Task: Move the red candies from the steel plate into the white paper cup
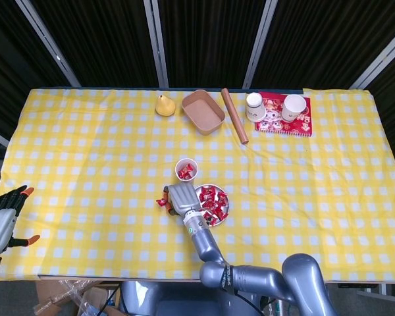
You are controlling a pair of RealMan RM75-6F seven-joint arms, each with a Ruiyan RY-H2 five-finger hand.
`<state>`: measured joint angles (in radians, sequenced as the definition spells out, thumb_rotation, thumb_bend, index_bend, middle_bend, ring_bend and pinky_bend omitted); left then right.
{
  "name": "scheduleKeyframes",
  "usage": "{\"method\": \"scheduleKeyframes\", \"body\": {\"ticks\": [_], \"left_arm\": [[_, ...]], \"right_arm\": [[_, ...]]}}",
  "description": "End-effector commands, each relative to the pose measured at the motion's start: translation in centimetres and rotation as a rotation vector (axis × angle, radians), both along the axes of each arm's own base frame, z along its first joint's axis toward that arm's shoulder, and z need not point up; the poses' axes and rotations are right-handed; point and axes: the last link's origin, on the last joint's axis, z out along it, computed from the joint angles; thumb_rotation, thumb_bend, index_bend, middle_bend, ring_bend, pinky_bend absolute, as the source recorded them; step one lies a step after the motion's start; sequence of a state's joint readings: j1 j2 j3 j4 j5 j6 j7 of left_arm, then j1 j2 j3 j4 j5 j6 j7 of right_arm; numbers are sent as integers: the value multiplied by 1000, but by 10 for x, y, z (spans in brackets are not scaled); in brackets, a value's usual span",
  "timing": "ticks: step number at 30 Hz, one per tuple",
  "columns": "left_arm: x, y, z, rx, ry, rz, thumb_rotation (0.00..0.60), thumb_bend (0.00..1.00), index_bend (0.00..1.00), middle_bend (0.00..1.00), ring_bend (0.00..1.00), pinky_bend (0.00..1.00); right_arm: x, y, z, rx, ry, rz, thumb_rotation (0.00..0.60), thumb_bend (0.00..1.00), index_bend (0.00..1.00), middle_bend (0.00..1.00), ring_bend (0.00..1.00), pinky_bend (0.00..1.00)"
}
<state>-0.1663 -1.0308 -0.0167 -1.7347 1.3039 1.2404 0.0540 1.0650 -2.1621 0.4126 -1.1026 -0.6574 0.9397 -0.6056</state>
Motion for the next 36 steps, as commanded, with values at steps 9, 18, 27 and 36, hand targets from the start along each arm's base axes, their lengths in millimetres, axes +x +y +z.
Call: {"method": "scheduleKeyframes", "body": {"ticks": [9, 18, 27, 36], "left_arm": [[0, 0, 0, 0, 4, -3, 600, 22, 0, 0, 0, 0], [1, -1, 0, 2, 8, -5, 600, 22, 0, 0, 0, 0], [1, -2, -1, 0, 15, -9, 600, 22, 0, 0, 0, 0], [2, -2, -2, 1, 24, -5, 600, 22, 0, 0, 0, 0]], "right_arm": [[5, 4, 20, -24, -22, 32, 600, 527, 555, 866, 923, 905], [8, 2, 55, -72, -57, 42, 600, 527, 555, 866, 923, 905], [16, -15, 104, -181, -89, 53, 600, 527, 555, 865, 923, 905], [-6, -45, 123, -262, -48, -6, 600, 527, 555, 865, 923, 905]]}}
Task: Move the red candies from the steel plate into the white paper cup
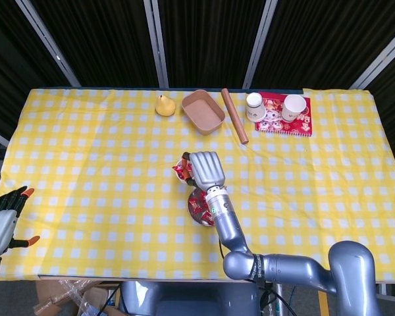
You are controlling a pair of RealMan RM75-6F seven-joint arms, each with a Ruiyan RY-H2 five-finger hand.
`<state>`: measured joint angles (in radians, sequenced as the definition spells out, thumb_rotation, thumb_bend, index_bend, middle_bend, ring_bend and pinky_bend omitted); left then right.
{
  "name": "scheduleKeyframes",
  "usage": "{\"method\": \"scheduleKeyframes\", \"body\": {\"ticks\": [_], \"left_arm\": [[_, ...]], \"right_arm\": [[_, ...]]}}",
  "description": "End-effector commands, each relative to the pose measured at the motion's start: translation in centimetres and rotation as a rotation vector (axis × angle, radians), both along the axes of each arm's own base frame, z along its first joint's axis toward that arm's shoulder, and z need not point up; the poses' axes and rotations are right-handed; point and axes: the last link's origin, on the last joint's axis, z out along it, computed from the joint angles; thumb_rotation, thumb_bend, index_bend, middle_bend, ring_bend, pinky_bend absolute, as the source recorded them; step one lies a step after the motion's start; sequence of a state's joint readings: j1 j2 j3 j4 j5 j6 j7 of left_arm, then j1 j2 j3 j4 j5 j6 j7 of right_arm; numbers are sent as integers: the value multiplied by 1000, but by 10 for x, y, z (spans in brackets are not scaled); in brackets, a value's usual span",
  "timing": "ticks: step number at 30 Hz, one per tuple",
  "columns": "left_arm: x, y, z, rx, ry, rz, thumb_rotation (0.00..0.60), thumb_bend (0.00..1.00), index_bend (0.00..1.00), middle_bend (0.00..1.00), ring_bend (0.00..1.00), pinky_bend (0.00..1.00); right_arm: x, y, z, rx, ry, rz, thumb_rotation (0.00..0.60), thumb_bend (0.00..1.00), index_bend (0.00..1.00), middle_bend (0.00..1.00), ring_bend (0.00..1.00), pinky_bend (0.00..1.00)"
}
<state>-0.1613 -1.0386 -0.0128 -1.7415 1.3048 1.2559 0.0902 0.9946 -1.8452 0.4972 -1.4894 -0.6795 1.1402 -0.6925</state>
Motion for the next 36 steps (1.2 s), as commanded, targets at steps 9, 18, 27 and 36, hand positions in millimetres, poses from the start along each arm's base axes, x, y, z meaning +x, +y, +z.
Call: {"method": "scheduleKeyframes", "body": {"ticks": [9, 18, 27, 36], "left_arm": [[0, 0, -1, 4, 7, 10, 600, 22, 0, 0, 0, 0], [0, 0, -1, 0, 11, 14, 600, 22, 0, 0, 0, 0], [0, 0, -1, 2, 10, 14, 600, 22, 0, 0, 0, 0], [0, 0, -1, 4, 9, 13, 600, 22, 0, 0, 0, 0]], "right_arm": [[-30, -18, -9, 3, 36, -64, 600, 527, 555, 865, 923, 905], [-30, -15, -19, 27, 35, -61, 600, 527, 555, 866, 923, 905], [-27, -12, -24, 30, 42, -52, 600, 492, 407, 866, 923, 905], [-27, -7, -15, 15, 48, -27, 600, 480, 380, 866, 923, 905]]}}
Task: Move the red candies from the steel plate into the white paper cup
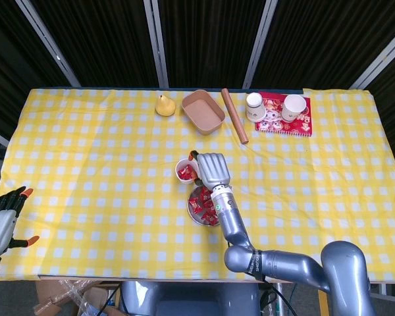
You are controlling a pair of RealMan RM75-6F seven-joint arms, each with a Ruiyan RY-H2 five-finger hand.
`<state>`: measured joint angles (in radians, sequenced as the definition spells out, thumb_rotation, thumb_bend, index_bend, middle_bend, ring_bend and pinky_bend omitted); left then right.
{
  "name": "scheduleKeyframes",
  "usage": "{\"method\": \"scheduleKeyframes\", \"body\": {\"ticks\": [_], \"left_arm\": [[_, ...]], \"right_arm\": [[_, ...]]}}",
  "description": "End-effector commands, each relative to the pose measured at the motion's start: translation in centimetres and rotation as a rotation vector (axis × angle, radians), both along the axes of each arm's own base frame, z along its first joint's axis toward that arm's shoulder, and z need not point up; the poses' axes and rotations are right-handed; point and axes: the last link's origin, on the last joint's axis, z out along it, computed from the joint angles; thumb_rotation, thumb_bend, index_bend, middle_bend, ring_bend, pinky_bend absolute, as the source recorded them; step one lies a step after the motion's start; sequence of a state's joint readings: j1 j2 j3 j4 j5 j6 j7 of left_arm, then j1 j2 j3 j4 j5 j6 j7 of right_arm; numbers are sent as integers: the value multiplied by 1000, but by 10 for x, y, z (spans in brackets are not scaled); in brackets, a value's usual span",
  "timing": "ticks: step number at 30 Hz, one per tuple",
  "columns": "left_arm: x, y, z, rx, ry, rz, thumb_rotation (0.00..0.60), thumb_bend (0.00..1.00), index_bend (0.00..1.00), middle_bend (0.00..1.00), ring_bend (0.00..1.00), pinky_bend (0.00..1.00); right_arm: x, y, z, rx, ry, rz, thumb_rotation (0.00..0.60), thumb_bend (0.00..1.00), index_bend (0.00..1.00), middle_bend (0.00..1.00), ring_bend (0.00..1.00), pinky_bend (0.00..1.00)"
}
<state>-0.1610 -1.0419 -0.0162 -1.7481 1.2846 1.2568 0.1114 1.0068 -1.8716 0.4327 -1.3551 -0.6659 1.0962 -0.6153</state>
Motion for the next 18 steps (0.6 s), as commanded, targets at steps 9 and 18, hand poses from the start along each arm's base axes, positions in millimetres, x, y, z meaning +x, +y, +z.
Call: {"method": "scheduleKeyframes", "body": {"ticks": [9, 18], "left_arm": [[1, 0, 0, -2, -3, -6, 600, 22, 0, 0, 0, 0], [2, -2, 1, -3, -12, -13, 600, 22, 0, 0, 0, 0]], "right_arm": [[-19, 40, 40, 23, 54, 84, 600, 412, 326, 866, 921, 898], [-60, 78, 57, 66, 106, 53, 600, 393, 297, 865, 894, 879]]}}
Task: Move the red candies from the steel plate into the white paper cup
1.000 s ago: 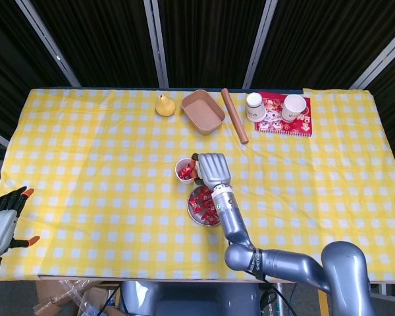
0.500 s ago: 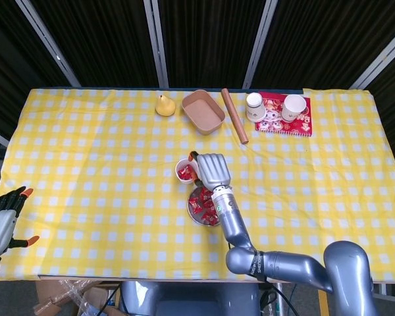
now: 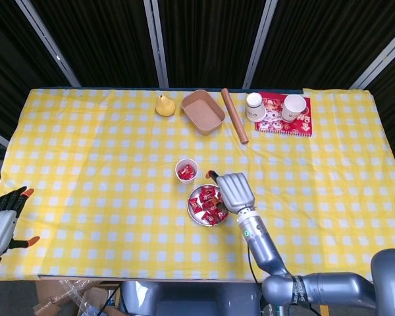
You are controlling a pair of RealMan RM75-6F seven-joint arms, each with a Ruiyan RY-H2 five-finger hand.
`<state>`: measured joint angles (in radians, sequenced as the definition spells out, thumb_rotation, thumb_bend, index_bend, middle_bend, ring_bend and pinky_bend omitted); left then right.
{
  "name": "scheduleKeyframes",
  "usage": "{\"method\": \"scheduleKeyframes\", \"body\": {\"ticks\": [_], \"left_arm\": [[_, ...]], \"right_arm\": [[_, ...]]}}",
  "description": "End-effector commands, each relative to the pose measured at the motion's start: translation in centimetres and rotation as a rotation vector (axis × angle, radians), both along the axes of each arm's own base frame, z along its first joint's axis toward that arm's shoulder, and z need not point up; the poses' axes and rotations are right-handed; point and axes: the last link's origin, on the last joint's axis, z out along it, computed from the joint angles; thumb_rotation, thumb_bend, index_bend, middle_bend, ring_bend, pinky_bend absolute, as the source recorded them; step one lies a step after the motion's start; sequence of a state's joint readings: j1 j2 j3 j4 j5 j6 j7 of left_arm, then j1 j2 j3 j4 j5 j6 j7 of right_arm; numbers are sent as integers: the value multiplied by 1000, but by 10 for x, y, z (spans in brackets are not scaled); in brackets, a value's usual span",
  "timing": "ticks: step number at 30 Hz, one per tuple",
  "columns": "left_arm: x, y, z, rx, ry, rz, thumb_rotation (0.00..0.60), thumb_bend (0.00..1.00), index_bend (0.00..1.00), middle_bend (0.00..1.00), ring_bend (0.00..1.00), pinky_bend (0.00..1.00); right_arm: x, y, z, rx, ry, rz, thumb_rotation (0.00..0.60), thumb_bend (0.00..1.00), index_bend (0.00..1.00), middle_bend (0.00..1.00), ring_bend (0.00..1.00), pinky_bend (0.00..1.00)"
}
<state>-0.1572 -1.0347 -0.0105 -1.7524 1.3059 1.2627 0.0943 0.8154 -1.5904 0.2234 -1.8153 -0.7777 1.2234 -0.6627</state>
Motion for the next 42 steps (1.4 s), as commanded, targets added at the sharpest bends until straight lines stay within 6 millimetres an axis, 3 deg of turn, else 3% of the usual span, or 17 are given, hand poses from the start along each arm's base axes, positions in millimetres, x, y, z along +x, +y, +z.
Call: {"method": "scheduleKeyframes", "body": {"ticks": [1, 12, 19, 27, 35, 42], "left_arm": [[0, -1, 1, 0, -2, -3, 600, 23, 0, 0, 0, 0], [1, -3, 0, 0, 15, -20, 600, 23, 0, 0, 0, 0], [1, -3, 0, 1, 19, -14, 600, 23, 0, 0, 0, 0], [1, -2, -1, -5, 18, -11, 600, 24, 0, 0, 0, 0], [0, -1, -1, -7, 18, -7, 600, 23, 0, 0, 0, 0], [0, -1, -1, -10, 19, -5, 600, 23, 0, 0, 0, 0]], "right_arm": [[-15, 12, 4, 1, 21, -11, 600, 390, 291, 866, 893, 878], [-45, 24, -15, 42, 115, -45, 600, 336, 91, 865, 892, 878], [-44, 19, -25, 52, 119, -50, 600, 335, 109, 865, 893, 878], [-45, 17, -36, 73, 111, -62, 600, 334, 270, 865, 892, 878], [-43, 16, -46, 98, 99, -61, 600, 334, 267, 865, 892, 878], [-41, 14, -53, 109, 77, -69, 600, 334, 179, 865, 893, 878]]}}
